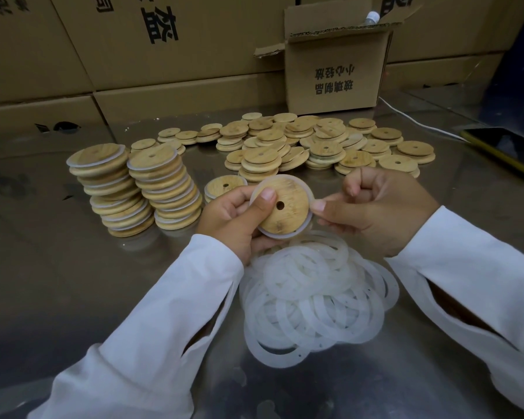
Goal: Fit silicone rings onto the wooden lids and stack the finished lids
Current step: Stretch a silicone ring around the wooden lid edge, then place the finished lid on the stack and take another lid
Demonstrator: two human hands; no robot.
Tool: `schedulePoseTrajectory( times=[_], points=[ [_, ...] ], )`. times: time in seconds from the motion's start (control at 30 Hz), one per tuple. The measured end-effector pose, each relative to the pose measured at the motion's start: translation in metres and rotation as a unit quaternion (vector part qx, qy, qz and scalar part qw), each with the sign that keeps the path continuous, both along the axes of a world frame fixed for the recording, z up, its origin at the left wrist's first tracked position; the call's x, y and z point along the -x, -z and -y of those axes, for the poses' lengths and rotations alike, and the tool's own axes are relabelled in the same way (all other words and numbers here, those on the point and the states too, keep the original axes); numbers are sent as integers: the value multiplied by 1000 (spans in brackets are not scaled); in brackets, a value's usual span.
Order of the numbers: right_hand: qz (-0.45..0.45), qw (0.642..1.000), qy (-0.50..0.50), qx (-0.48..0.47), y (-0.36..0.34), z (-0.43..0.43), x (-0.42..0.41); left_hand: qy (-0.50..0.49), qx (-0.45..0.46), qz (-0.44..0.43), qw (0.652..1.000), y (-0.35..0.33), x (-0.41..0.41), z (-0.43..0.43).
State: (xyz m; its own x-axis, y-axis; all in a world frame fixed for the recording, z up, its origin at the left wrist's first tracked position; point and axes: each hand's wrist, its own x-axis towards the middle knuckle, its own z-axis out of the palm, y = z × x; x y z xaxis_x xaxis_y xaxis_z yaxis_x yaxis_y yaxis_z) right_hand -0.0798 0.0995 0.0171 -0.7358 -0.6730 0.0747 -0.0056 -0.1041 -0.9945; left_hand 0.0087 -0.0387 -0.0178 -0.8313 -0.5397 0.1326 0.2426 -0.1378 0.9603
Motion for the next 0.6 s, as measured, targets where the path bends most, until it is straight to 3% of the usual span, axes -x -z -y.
schedulePoseTrajectory(
  times=[0.3, 0.4, 0.5, 0.6],
  points=[
    [25, 1000, 10, -2, 3, 1, 2, -15, 10, -15, 1000, -3, -2, 0],
    [24, 999, 38, -1, 2, 1, 6, -64, -56, -28, 996, -8, -2, 4],
    [8, 998, 44, -36, 4, 3, 7, -106, -201, -44, 973, -12, -4, 15],
    [-3, 997, 15, -75, 7, 5, 4, -146, -239, 2, 960, -12, -3, 25]
  ],
)
